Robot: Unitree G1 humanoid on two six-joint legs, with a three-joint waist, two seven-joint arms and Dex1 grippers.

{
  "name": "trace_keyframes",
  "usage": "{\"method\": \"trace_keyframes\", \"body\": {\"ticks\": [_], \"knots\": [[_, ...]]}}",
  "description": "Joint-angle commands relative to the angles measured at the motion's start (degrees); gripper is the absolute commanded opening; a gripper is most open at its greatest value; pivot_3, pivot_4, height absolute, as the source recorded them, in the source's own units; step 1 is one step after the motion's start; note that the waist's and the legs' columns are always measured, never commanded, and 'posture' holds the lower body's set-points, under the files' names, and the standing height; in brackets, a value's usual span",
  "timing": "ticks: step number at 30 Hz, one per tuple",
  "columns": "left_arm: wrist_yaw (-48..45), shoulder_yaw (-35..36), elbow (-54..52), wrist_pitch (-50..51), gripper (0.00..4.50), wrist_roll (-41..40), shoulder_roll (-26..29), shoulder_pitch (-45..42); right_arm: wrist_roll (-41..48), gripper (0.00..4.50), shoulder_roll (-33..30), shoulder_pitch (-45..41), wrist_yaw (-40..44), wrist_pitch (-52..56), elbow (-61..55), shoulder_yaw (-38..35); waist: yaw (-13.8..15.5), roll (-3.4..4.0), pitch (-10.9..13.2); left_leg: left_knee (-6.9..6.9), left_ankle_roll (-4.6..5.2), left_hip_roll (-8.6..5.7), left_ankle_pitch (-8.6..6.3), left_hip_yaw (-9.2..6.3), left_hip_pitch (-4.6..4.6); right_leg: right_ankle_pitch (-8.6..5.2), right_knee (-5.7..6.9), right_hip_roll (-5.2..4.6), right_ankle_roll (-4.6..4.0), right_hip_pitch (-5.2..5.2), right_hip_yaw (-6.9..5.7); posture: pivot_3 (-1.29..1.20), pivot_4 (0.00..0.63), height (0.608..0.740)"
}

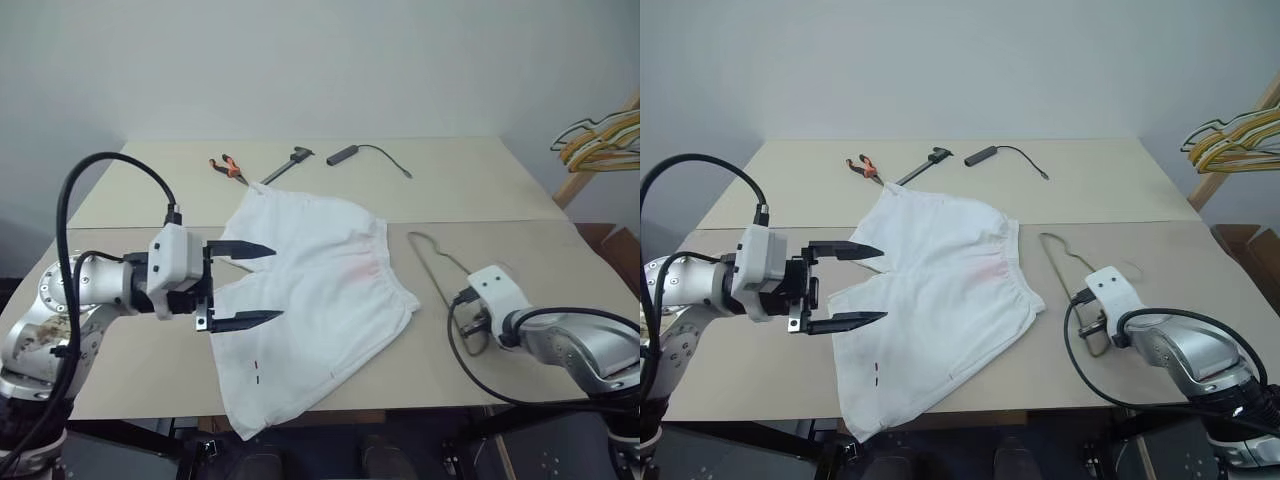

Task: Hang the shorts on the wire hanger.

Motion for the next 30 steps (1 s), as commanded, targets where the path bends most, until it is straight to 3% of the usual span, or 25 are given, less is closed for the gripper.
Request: {"method": "trace_keyframes", "body": {"ticks": [1, 4, 8, 10, 14, 17, 26, 30], "knots": [[2.4, -1.1, 0.5, 0.0, 4.4, 1.0, -2.0, -3.0, -8.4, 0.03, -2.6, -3.1, 0.8, -7.5, 1.6, -0.4, -0.1, 0.04, 0.0, 0.0, 0.0, 0.0, 0.0, 0.02, 0.01, 0.0, 0.01, -0.01, 0.0, -0.01, 0.02, -0.08, 0.056, 0.74], [7.4, -2.2, 2.9, 2.6, 4.4, 1.2, -6.1, -7.1, -18.6, 0.03, -5.3, -3.8, 4.1, -28.5, 3.6, 0.7, -0.2, 0.1, 0.0, 0.02, 0.0, -0.01, 0.0, 0.03, 0.02, 0.0, 0.04, 0.0, 0.0, -0.01, 0.02, -0.09, 0.052, 0.74], [16.7, -2.8, 7.2, 8.8, 4.4, 0.9, -12.8, -14.1, -41.4, 0.03, -13.5, -4.2, 6.0, -69.3, 11.2, 8.9, -1.1, 0.19, -0.1, 0.02, 0.0, -0.02, 0.0, 0.04, 0.01, -0.01, 0.0, 0.0, 0.04, -0.02, 0.01, -0.09, 0.044, 0.74], [19.1, -2.2, 9.6, 13.3, 4.4, -1.2, -15.1, -17.7, -54.9, 0.03, -15.8, -7.6, 0.5, -85.9, 19.4, 13.7, -1.5, 0.18, -0.1, 0.03, -0.01, -0.02, 0.0, 0.04, 0.01, -0.01, 0.0, -0.02, 0.05, -0.03, 0.01, -0.09, 0.038, 0.74], [17.6, -3.3, 12.3, 18.4, 4.4, -1.7, -14.6, -21.0, -70.6, 0.03, -14.6, -15.4, -9.8, -104.4, 31.3, 17.2, -2.9, 0.2, -0.1, -0.03, -0.2, -0.03, 0.11, 0.05, 0.02, -0.01, 0.03, -0.02, 0.03, -0.09, 0.08, -0.08, 0.032, 0.74], [14.9, -7.5, 15.4, 20.1, 4.4, 1.8, -12.5, -22.9, -75.9, 0.03, -11.8, -20.3, -16.8, -111.8, 36.2, 16.6, -3.8, 0.22, -0.1, -0.08, -0.29, -0.06, 0.16, 0.06, 0.01, 0.0, 0.09, -0.02, 0.02, -0.18, 0.18, -0.08, 0.031, 0.74], [6.4, -19.0, 24.4, 16.6, 4.4, 12.1, -12.0, -26.4, -80.0, 0.03, -8.1, -25.1, -20.0, -118.2, 38.7, 13.3, -4.6, 0.24, -0.1, -0.08, -0.36, -0.09, 0.2, -0.08, 0.02, 0.01, 0.1, -0.04, 0.01, -0.11, 0.12, -0.09, 0.033, 0.74], [7.3, -19.0, 28.2, 17.2, 3.52, 13.7, -15.4, -28.7, -79.8, 0.0, -7.7, -24.8, -19.0, -119.2, 36.8, 11.2, -4.5, 0.25, -0.1, -0.06, -0.36, -0.16, 0.2, -0.11, 0.01, 0.01, 0.1, -0.13, 0.02, -0.1, 0.08, -0.1, 0.033, 0.74]]}}
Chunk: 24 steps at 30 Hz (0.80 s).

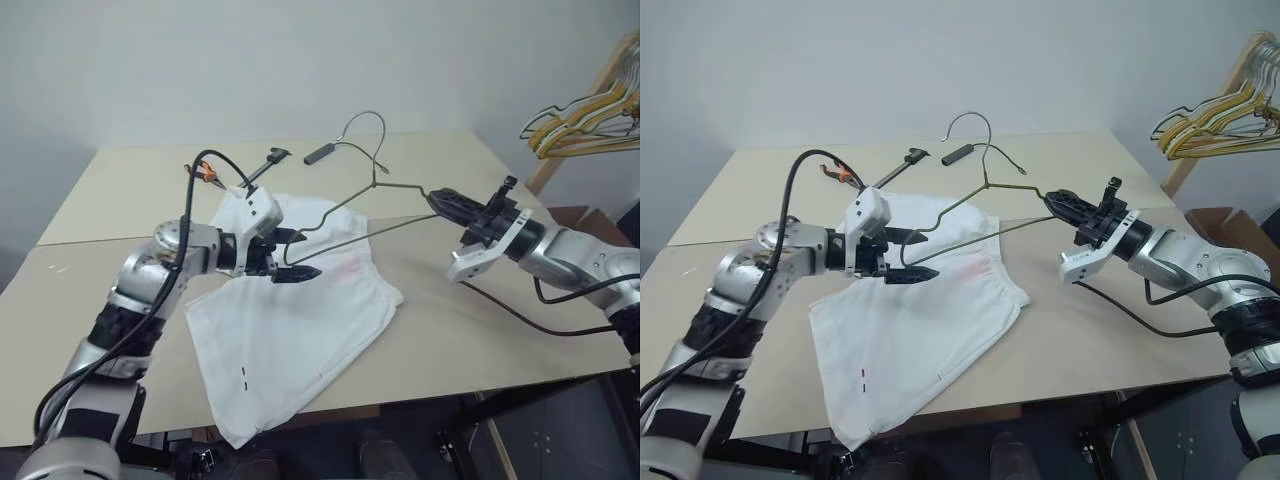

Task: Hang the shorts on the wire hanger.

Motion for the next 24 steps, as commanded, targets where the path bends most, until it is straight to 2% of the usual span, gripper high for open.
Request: {"method": "trace_keyframes", "body": {"ticks": [1, 11, 14, 15, 17, 21, 24], "knots": [[-0.3, 0.9, 0.9, -1.1, 3.16, 1.0, -1.6, -2.1, 0.6, 0.0, -0.2, -0.7, -0.1, -0.8, -2.5, -4.2, -0.1, 0.01, 0.0, 0.0, 0.0, -0.02, 0.0, 0.01, 0.0, 0.0, 0.0, -0.02, 0.0, 0.0, 0.01, -0.1, 0.033, 0.74], [-2.2, 2.7, 0.9, -0.9, 0.05, 0.4, -2.5, -1.8, 0.1, 0.0, -0.1, 0.7, 1.4, -2.0, -3.3, -6.4, -1.2, 0.01, 0.0, 0.01, 0.0, -0.05, 0.0, 0.0, 0.03, -0.01, 0.08, -0.06, 0.01, 0.01, 0.02, -0.11, 0.032, 0.74], [-1.9, 3.1, 0.6, -0.9, 0.02, 0.9, -2.1, -1.4, 1.1, 0.0, -0.3, 0.6, 2.8, -4.3, -2.8, -6.4, -1.5, 0.02, 0.0, 0.0, 0.0, -0.06, 0.0, -0.02, 0.03, -0.01, 0.06, -0.08, 0.02, 0.02, 0.01, -0.11, 0.028, 0.74], [-1.9, 3.2, 0.5, -0.9, 0.0, 1.1, -1.8, -1.0, 3.1, 0.52, -0.4, 0.6, 4.1, -6.2, -2.3, -6.3, -1.6, 0.02, 0.0, 0.0, 0.0, -0.08, 0.0, -0.02, 0.02, -0.01, 0.06, -0.1, 0.02, 0.02, 0.01, -0.1, 0.027, 0.74], [-2.2, 3.3, 0.4, -1.5, 0.0, 1.7, -0.7, -0.2, 11.1, 1.06, -1.4, 1.2, 10.8, -10.2, -1.5, -5.6, -1.9, 0.02, 0.0, 0.0, 0.0, -0.1, 0.0, -0.02, 0.02, 0.0, 0.05, -0.13, 0.04, 0.02, 0.02, -0.1, 0.025, 0.74], [-1.4, 2.1, 0.8, -6.2, 0.0, 6.1, 1.4, 1.5, 42.2, 2.42, -5.0, 5.5, 37.1, -5.7, -6.5, -2.6, -2.4, 0.02, 0.0, 0.01, 0.0, -0.11, 0.0, -0.12, 0.04, 0.01, 0.01, -0.17, 0.06, 0.14, -0.06, -0.08, 0.021, 0.74], [-3.3, -0.1, 0.4, -13.4, 0.0, 10.3, 3.4, 3.2, 63.5, 3.41, -4.0, 5.9, 54.8, 16.5, -14.6, -5.1, -2.9, 0.03, 0.0, 0.08, 0.01, -0.11, 0.0, -0.2, 0.06, 0.03, 0.03, -0.19, 0.1, 0.19, -0.02, -0.07, 0.017, 0.74]]}}
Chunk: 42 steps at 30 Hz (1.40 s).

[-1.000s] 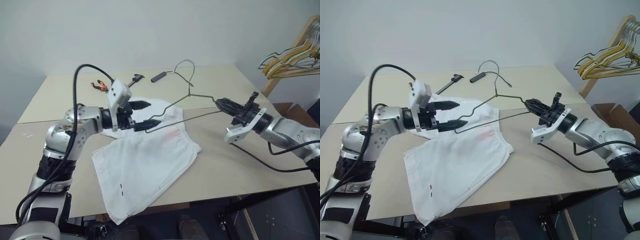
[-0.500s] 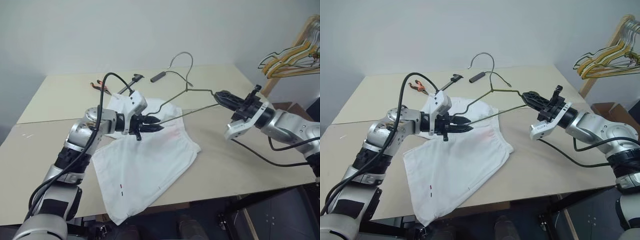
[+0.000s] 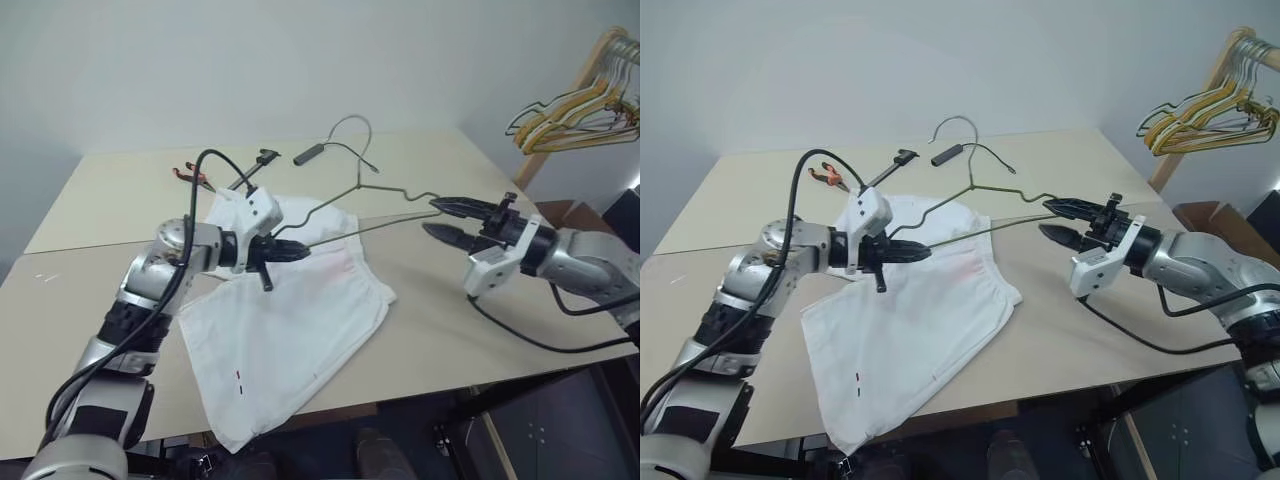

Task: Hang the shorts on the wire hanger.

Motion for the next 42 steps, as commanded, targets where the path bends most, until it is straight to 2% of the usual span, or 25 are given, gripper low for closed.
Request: {"method": "trace_keyframes", "body": {"ticks": [1, 4, 6, 9, 12, 18, 22, 24, 28, 32, 35, 37, 39, 42], "knots": [[-2.6, -1.4, -2.2, -8.4, 0.0, 3.7, 1.6, 0.7, 23.2, 3.76, 0.4, -3.8, 20.9, 25.4, -8.2, -3.1, -0.3, 0.05, 0.0, 0.02, 0.0, -0.01, 0.0, -0.06, 0.0, 0.02, 0.04, -0.02, 0.03, 0.01, 0.04, -0.07, 0.016, 0.74], [-4.7, -1.5, -3.2, -10.1, 0.0, 4.0, 1.9, 1.2, 26.8, 3.76, 1.1, -9.7, 32.4, 43.9, -9.1, -2.2, 0.2, 0.24, -0.2, 0.25, 0.03, -0.03, -0.02, -0.17, -0.01, 0.07, 0.07, -0.03, 0.11, 0.07, 0.03, -0.06, 0.013, 0.74], [-5.8, -1.0, -3.9, -10.4, 0.0, 3.4, 1.6, 1.2, 23.4, 3.76, 2.4, -13.8, 40.1, 49.8, -6.9, 0.9, 0.7, 0.28, -0.2, 0.35, 0.06, -0.03, -0.03, -0.2, -0.02, 0.07, 0.09, -0.03, 0.11, 0.06, -0.02, -0.06, 0.012, 0.74], [-5.9, -0.6, -5.0, -9.6, 0.0, 3.2, 0.9, 1.2, 17.9, 3.76, 5.8, -17.7, 46.3, 53.0, -3.4, 3.6, 1.6, 0.27, -0.3, 0.35, 0.12, -0.05, -0.07, -0.06, -0.05, 0.07, 0.04, -0.02, 0.12, 0.02, -0.08, -0.05, 0.009, 0.74], [-5.5, -0.4, -5.6, -9.0, 0.0, 3.5, 0.4, 1.2, 13.8, 3.18, 9.5, -20.6, 50.5, 54.7, -0.4, 4.9, 2.4, 0.27, -0.3, 0.38, 0.14, -0.13, -0.08, -0.01, -0.18, 0.06, 0.03, -0.09, 0.15, -0.1, -0.06, -0.04, 0.01, 0.74], [-5.8, 0.1, -6.5, -9.0, 0.0, 3.5, 0.4, 1.7, 8.5, 1.27, 14.4, -22.4, 53.8, 53.5, 4.8, 4.3, 3.4, 0.29, -0.3, 0.59, -0.05, -0.26, 0.03, -0.03, -0.98, 0.11, 0.35, -0.2, 0.22, -0.97, -0.06, -0.03, 0.014, 0.74], [-5.9, 0.3, -6.3, -11.1, 0.0, 4.0, 0.4, 2.5, 8.8, 0.05, 14.7, -21.9, 56.2, 53.8, 4.1, 2.0, 4.1, 0.29, -0.3, 0.57, -0.15, -0.28, 0.08, -0.03, -1.0, 0.12, 0.65, -0.22, 0.24, -1.0, -0.06, -0.03, 0.017, 0.74], [-6.6, 0.7, -5.3, -13.2, 0.0, 3.7, 0.1, 2.7, 9.5, 0.05, 14.3, -20.6, 57.5, 54.0, 2.6, 0.9, 4.2, 0.29, -0.3, 0.57, -0.15, -0.28, 0.08, -0.02, -1.0, 0.12, 0.65, -0.22, 0.24, -1.0, -0.06, -0.03, 0.02, 0.74], [-11.1, 0.9, -1.1, -18.8, 1.03, 3.6, 1.1, 1.9, 11.2, 0.0, 12.5, -15.9, 58.7, 55.1, -2.3, -2.4, 4.4, 0.29, -0.4, 0.57, -0.14, -0.28, 0.08, 0.0, -1.0, 0.12, 0.64, -0.22, 0.24, -0.98, -0.07, -0.04, 0.022, 0.74], [-4.4, 6.0, 14.4, -24.7, 2.23, 5.8, -0.3, -4.4, 15.1, 0.0, 9.2, -8.3, 58.8, 60.8, -8.6, -7.6, 5.0, 0.28, -0.3, 0.63, -0.14, -0.3, 0.08, -0.03, -1.0, 0.12, 0.61, -0.21, 0.24, -0.95, -0.11, -0.05, 0.034, 0.74], [-3.5, 10.7, 22.7, -25.9, 3.17, 4.0, 1.5, -8.8, 17.1, 0.0, 6.7, -0.2, 54.7, 66.3, -9.7, -13.3, 5.2, 0.27, -0.4, 0.63, -0.13, -0.3, 0.07, -0.02, -0.98, 0.12, 0.6, -0.2, 0.24, -0.94, -0.11, -0.05, 0.043, 0.74], [-6.0, 12.0, 21.5, -25.5, 3.81, 2.3, 2.6, -7.7, 17.8, 0.0, 5.7, 3.2, 52.7, 69.2, -8.7, -16.0, 5.1, 0.27, -0.4, 0.61, -0.05, -0.29, 0.02, 0.0, -0.98, 0.12, 0.65, -0.19, 0.24, -0.94, -0.1, -0.04, 0.046, 0.74], [-9.4, 12.8, 14.8, -23.1, 4.41, -0.9, 3.4, -3.4, 18.3, 0.0, 5.2, 5.1, 50.7, 75.0, -5.5, -18.0, 4.9, 0.29, -0.4, 0.6, 0.07, -0.29, -0.04, 0.06, -0.97, 0.11, 0.66, -0.2, 0.24, -0.96, -0.08, -0.03, 0.052, 0.74], [-12.5, 13.7, 3.0, -21.0, 4.48, -5.8, 3.8, 4.6, 17.3, 0.0, 6.1, 3.4, 47.0, 87.7, 1.5, -16.8, 4.8, 0.3, -0.4, 0.6, 0.08, -0.28, -0.05, 0.08, -0.95, 0.11, 0.69, -0.22, 0.24, -0.95, -0.03, -0.03, 0.058, 0.74]]}}
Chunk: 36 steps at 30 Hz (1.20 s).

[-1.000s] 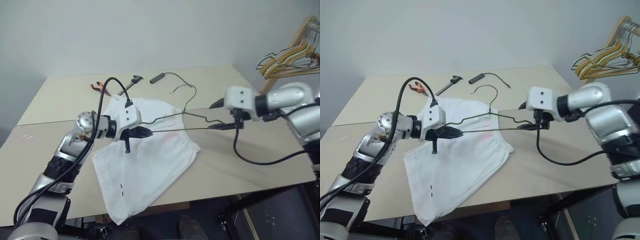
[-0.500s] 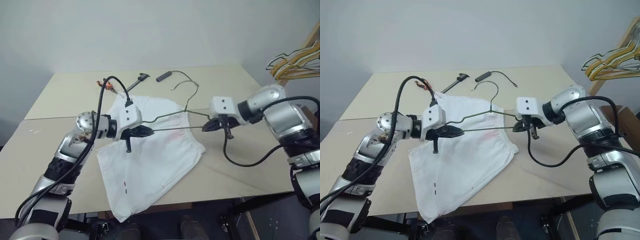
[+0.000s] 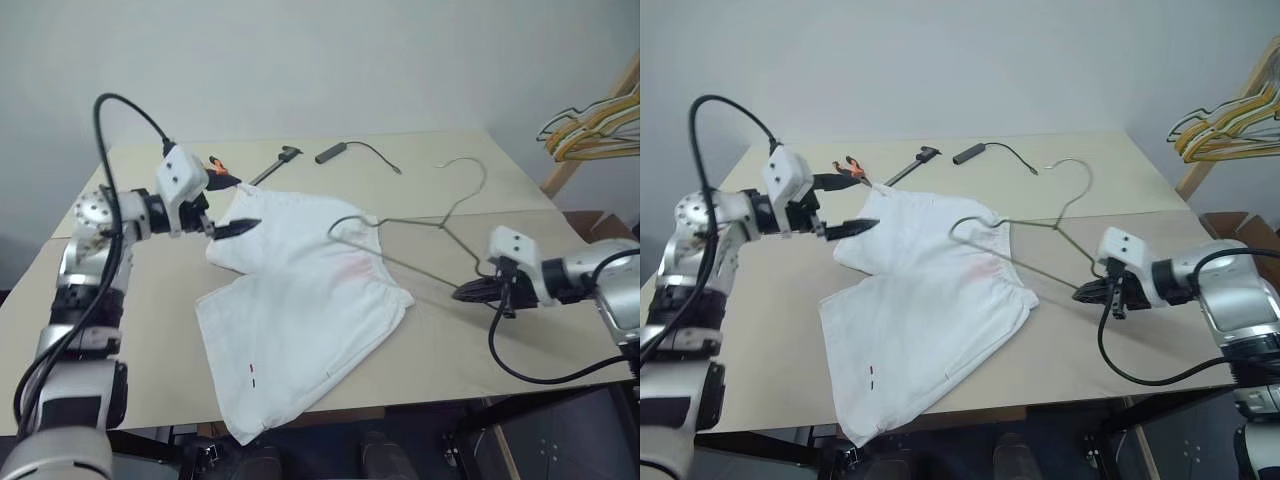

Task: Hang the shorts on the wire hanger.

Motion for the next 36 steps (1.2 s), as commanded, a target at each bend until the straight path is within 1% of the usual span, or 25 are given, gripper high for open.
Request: {"method": "trace_keyframes", "body": {"ticks": [1, 3, 4, 8, 12, 15, 17, 24, 28, 34, 36], "knots": [[-3.6, 0.7, -14.0, 3.5, 4.48, -6.4, 0.3, 7.0, 0.1, 0.0, 0.6, -4.0, -3.3, 14.9, 7.4, -0.2, -0.1, -0.01, 0.0, 0.0, -0.02, 0.02, 0.01, 0.0, 0.0, 0.0, -0.01, 0.02, 0.0, -0.01, 0.0, -0.03, 0.059, 0.74], [-3.2, 0.8, -19.6, 5.1, 4.48, -8.0, 0.2, 10.5, -0.1, 0.0, 2.4, -7.9, -3.1, 21.8, 13.4, 2.1, 0.0, -0.03, 0.0, 0.04, -0.03, 0.02, 0.02, 0.0, 0.02, 0.0, -0.08, 0.03, -0.01, 0.0, 0.0, -0.02, 0.063, 0.74], [-2.9, 0.7, -21.5, 6.0, 4.48, -8.3, 0.4, 11.6, -0.4, 0.0, 3.2, -9.2, -2.9, 23.0, 15.4, 3.0, 0.0, -0.03, 0.0, 0.02, -0.03, 0.03, 0.02, 0.02, 0.1, 0.0, -0.11, 0.07, -0.02, 0.03, 0.04, -0.02, 0.063, 0.74], [-2.2, 1.6, -26.8, 9.7, 4.48, -10.2, 1.5, 14.7, -0.5, 0.0, 4.3, -12.6, 2.7, 25.8, 20.5, 7.3, 0.2, 0.05, 0.0, -0.02, -0.02, 0.03, 0.01, 0.01, 0.17, 0.01, -0.13, 0.1, -0.04, 0.1, 0.05, 0.01, 0.065, 0.74], [-1.8, 2.3, -29.0, 10.9, 4.48, -11.1, 2.5, 16.7, -1.1, 0.0, 4.1, -14.7, 9.3, 26.8, 23.7, 12.1, 0.6, 0.06, 0.0, -0.01, 0.02, 0.03, -0.01, -0.02, 0.05, 0.0, -0.09, 0.09, -0.02, 0.06, 0.01, 0.02, 0.068, 0.74], [-1.4, 2.7, -30.5, 11.6, 4.48, -11.9, 2.9, 17.9, -1.1, 0.0, 4.0, -14.6, 11.4, 26.9, 23.8, 13.3, 1.2, 0.05, 0.0, -0.01, 0.03, 0.03, -0.02, -0.02, 0.03, 0.0, -0.1, 0.07, -0.02, 0.05, 0.0, 0.03, 0.068, 0.74], [-1.1, 2.9, -31.5, 12.0, 4.48, -12.3, 3.1, 18.5, -0.3, 0.0, 3.9, -14.6, 11.8, 27.2, 23.6, 12.5, 1.5, 0.07, 0.0, 0.0, 0.02, 0.02, -0.01, -0.02, 0.04, 0.0, -0.14, 0.07, -0.02, 0.05, 0.0, 0.03, 0.069, 0.74], [-0.9, 2.7, -31.9, 12.2, 4.48, -12.4, 3.3, 19.0, -0.1, 0.0, 3.9, -15.5, 11.3, 27.3, 24.8, 10.9, 2.4, 0.07, 0.0, 0.0, 0.02, 0.01, -0.01, 0.01, 0.1, -0.01, -0.24, 0.08, -0.02, 0.07, 0.0, 0.02, 0.07, 0.74], [-0.8, 2.4, -32.0, 12.3, 4.48, -12.4, 3.2, 18.7, 0.8, 0.0, 2.9, -13.4, 14.4, 28.6, 20.0, 12.6, 2.6, 0.07, 0.0, -0.01, 0.02, 0.02, -0.01, 0.01, 0.06, -0.01, -0.24, 0.07, -0.01, 0.05, 0.0, 0.03, 0.067, 0.74], [-1.0, 2.6, -32.3, 12.1, 4.48, -12.6, 3.5, 19.0, 1.6, 0.0, 1.7, -12.5, 15.6, 28.5, 18.7, 12.8, 2.7, 0.07, 0.0, 0.0, 0.02, 0.02, -0.01, 0.01, 0.06, -0.01, -0.32, 0.08, -0.02, 0.06, -0.01, 0.03, 0.063, 0.74], [-1.0, 2.6, -32.4, 12.0, 4.48, -12.6, 3.7, 19.2, 2.2, 0.0, 0.8, -12.3, 17.0, 28.0, 17.3, 14.3, 2.6, 0.07, 0.0, 0.0, 0.02, 0.02, -0.01, 0.02, 0.07, -0.01, -0.32, 0.08, -0.02, 0.06, -0.01, 0.03, 0.06, 0.74]]}}
